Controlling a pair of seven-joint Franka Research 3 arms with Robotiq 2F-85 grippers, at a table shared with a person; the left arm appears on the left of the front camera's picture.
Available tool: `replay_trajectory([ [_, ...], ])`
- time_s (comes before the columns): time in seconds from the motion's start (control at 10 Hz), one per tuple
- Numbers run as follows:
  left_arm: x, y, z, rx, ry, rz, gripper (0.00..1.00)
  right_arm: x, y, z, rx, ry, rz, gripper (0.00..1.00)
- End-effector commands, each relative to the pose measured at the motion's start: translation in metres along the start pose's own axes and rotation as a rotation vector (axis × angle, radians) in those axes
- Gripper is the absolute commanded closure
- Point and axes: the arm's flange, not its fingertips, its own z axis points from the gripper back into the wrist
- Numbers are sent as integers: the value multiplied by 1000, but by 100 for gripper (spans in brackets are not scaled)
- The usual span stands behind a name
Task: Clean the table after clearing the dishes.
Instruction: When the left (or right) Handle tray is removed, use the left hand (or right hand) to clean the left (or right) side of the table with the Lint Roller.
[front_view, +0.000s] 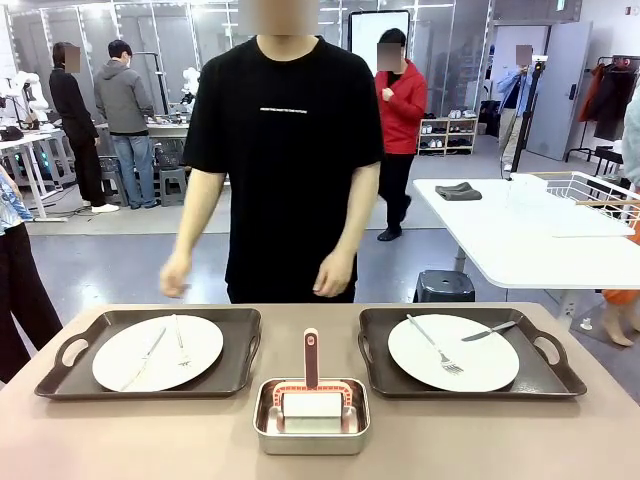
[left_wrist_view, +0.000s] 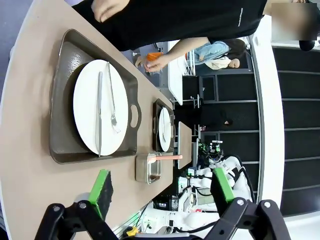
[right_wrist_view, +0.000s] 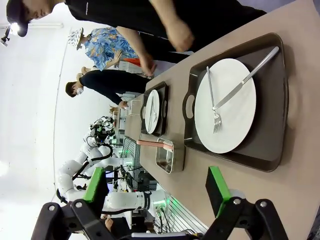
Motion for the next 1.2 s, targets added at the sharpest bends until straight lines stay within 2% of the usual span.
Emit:
replay_trajectory([
  [0.0,-2,0,4,-15,3,-2,0,-1,2,1,4,-3,2,0],
  [1.1,-2,0,4,-15,3,-2,0,-1,2,1,4,-3,2,0],
])
